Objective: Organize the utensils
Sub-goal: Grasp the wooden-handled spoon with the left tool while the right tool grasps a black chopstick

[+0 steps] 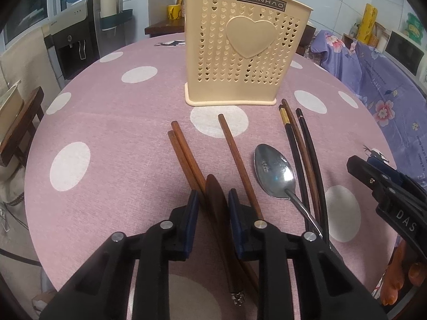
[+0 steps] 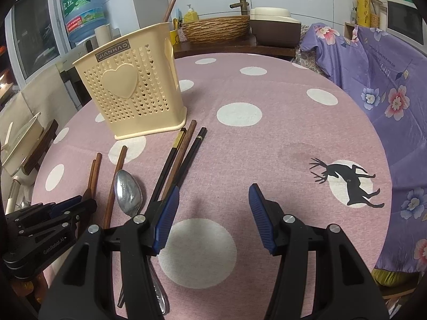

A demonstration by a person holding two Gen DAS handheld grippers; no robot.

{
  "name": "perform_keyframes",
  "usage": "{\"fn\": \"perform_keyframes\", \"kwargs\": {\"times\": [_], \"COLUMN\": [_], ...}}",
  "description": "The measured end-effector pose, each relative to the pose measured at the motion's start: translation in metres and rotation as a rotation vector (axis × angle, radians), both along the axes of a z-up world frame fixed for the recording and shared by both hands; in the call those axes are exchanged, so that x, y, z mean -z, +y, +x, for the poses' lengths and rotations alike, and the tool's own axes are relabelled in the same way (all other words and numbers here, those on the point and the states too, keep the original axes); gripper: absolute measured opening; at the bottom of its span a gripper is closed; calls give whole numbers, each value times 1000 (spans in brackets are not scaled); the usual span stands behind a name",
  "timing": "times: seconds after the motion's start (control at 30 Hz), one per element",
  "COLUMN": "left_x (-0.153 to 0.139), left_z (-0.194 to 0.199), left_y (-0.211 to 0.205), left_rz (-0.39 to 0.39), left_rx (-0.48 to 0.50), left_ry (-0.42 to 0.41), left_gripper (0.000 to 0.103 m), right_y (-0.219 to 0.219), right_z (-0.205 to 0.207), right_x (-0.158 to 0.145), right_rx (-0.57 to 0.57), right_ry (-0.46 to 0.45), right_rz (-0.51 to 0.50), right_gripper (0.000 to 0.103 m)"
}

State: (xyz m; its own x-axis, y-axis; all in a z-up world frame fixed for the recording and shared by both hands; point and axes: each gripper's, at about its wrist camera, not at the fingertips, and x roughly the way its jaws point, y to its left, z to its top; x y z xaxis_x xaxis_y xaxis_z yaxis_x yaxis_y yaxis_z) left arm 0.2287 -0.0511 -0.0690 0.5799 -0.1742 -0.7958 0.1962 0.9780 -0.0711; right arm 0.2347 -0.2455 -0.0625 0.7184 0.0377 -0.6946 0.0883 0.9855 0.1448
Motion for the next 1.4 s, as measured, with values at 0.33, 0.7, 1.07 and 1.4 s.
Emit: {"fn": "perform_keyframes", "kwargs": {"times": [0.33,0.7,1.07,1.4], "left_x": [-3,-8,-6,-4], "left_z": [-1,-1,-1,1], "left_y": [10,30,40,41], "left_rz": [-61,-94,-102,-103], "left_rx": [-19,-59,-77,-77], "left_ry": [2,-15,-9,-6], "left_gripper": [18,18,18,18], "right_y": [0,1,10,16], "right_z": [6,67,111,121], "right_x": [2,3,15,15], "right_rx": [-10,-30,44,71], "right_ry": [21,130,238,247], "right_rz": [8,124,111,64], "right_gripper": [55,33,17,15]}}
